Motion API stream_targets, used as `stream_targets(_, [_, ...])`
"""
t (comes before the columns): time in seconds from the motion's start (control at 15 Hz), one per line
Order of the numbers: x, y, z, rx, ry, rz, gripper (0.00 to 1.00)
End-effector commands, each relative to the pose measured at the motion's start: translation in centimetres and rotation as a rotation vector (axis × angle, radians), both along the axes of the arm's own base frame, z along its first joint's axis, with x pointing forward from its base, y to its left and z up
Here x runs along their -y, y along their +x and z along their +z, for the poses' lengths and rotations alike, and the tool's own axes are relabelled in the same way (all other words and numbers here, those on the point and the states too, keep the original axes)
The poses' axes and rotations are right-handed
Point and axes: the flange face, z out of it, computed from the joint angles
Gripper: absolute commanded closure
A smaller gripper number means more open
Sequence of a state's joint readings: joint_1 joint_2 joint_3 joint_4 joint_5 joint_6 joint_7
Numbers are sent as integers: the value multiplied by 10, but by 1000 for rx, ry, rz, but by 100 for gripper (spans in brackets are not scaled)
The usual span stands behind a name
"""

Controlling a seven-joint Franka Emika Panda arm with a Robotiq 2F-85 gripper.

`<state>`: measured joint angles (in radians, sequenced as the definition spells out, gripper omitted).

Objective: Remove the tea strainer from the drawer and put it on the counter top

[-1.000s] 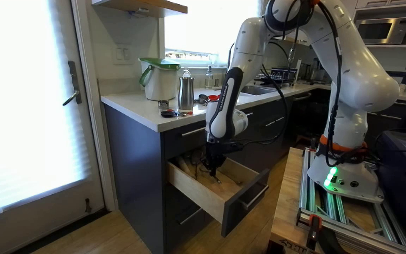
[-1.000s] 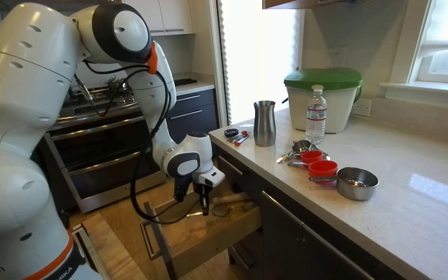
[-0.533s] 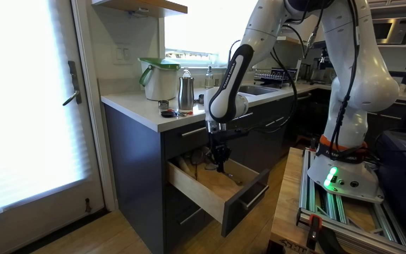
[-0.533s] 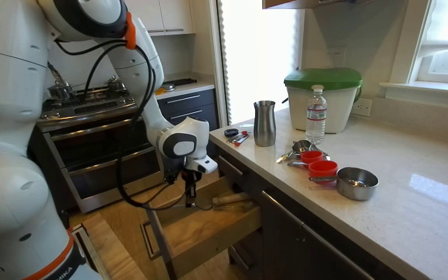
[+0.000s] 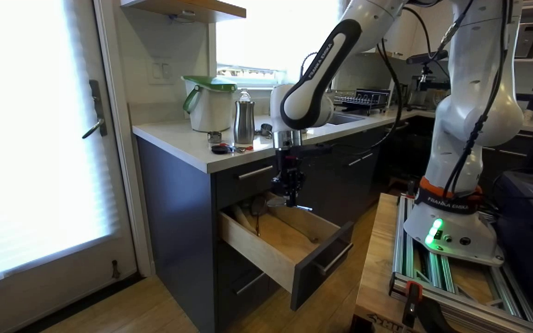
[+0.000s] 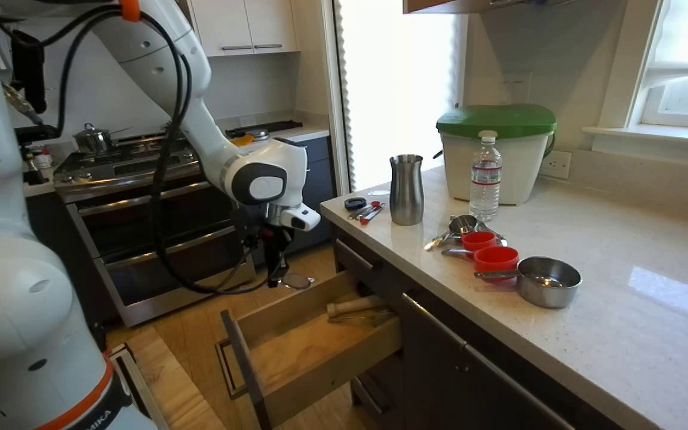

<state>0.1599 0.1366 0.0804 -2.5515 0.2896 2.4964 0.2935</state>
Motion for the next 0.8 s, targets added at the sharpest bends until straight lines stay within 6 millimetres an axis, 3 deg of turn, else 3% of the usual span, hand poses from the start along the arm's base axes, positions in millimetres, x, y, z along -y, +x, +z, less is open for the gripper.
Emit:
stream_targets(0.0, [1,-16,44,45,31,75,97])
stream_targets(0.53, [-6,-2,130,264,33,139,97])
stream_targets(0.6, [-6,0,138,292,47,129,97])
stream_targets(0.67, [-9,4,125,240,45,120,88])
stream_targets(0.73, [-9,5,133,262,47,120,88])
